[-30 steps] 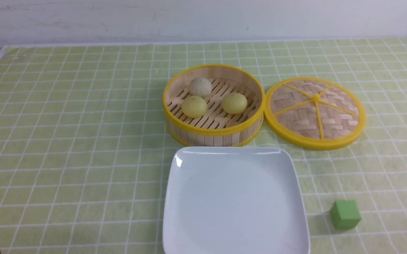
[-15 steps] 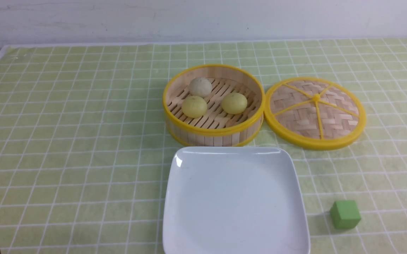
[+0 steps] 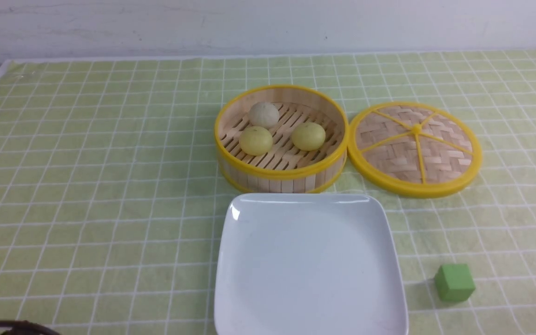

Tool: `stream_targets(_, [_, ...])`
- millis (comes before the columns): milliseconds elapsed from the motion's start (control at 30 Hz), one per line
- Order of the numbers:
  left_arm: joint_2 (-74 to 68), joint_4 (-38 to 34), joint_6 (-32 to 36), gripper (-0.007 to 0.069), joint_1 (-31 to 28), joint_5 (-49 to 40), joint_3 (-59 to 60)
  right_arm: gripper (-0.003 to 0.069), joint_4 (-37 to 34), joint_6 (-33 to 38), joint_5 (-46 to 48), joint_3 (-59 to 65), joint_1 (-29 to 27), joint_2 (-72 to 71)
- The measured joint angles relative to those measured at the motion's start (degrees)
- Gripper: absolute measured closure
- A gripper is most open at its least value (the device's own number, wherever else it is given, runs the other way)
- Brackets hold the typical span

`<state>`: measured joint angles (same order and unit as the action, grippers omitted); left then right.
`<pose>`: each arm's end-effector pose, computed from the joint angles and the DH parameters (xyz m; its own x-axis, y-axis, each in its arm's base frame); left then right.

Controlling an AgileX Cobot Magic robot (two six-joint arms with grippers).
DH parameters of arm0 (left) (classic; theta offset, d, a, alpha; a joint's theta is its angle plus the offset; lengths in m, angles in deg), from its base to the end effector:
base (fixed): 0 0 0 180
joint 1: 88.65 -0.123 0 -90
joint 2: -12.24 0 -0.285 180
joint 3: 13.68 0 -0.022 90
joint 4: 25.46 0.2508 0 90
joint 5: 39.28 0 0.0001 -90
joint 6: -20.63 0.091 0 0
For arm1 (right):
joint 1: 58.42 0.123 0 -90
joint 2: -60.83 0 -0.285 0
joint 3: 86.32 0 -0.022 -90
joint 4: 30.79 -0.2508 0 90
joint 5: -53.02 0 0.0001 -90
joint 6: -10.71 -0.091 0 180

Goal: Put the steamed buns into the plate on the green tablecloth.
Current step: 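Reach toward a bun in the bamboo steamer with the right gripper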

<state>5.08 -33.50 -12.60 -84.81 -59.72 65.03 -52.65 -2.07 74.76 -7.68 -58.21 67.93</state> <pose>0.0527 -0.0080 0.1732 -0.2841 -0.6346 -0.7187 -0.0948 0.7645 -0.6376 0.0522 0.0128 0.1738 -0.3059 0.5415 -0.7831 0.0375 0.8287 0.5584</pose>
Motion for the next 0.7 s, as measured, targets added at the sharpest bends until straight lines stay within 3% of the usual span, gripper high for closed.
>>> stream_targets(100, [0.0, -9.0, -8.4, 0.0384, 0.0, 0.1, 0.1, 0.0419, -9.1, -6.2, -0.1, 0.0, 0.0, 0.0])
stream_targets(200, [0.0, -12.4, -12.0, 0.0384, 0.0, 0.7, 0.1, 0.0419, -13.3, -8.2, -1.2, 0.0, 0.0, 0.0])
stream_targets(300, [0.0, -13.1, -12.3, 0.0391, 0.0, 3.0, 0.1, 0.0422, -14.2, -8.6, -3.4, 0.0, 0.0, 0.0])
stream_targets(367, [0.0, -12.0, -7.8, 0.0416, 0.0, 1.4, -2.6, 0.0456, -14.0, -7.2, -3.6, -2.4, 0.0, 0.0])
stream_targets(467, [-0.1, -7.7, 2.6, 0.0488, 0.1, -2.9, -12.1, 0.0543, -9.4, -2.1, -3.2, -9.4, 0.0, 1.5])
stream_targets(533, [-0.8, -6.2, 5.2, 0.0519, 0.2, -4.6, -15.5, 0.0592, -6.0, 0.2, -2.2, -13.0, 0.0, 3.4])
stream_targets(600, [-7.1, -2.9, 8.7, 0.0601, 0.3, -11.5, -23.0, 0.0662, 2.0, 2.1, 3.7, -20.3, 0.0, 11.4])
stream_targets(700, [-17.9, -1.2, 9.7, 0.0622, 0.4, -22.9, -27.7, 0.0669, 8.0, 0.8, 16.1, -27.4, -0.1, 24.7])
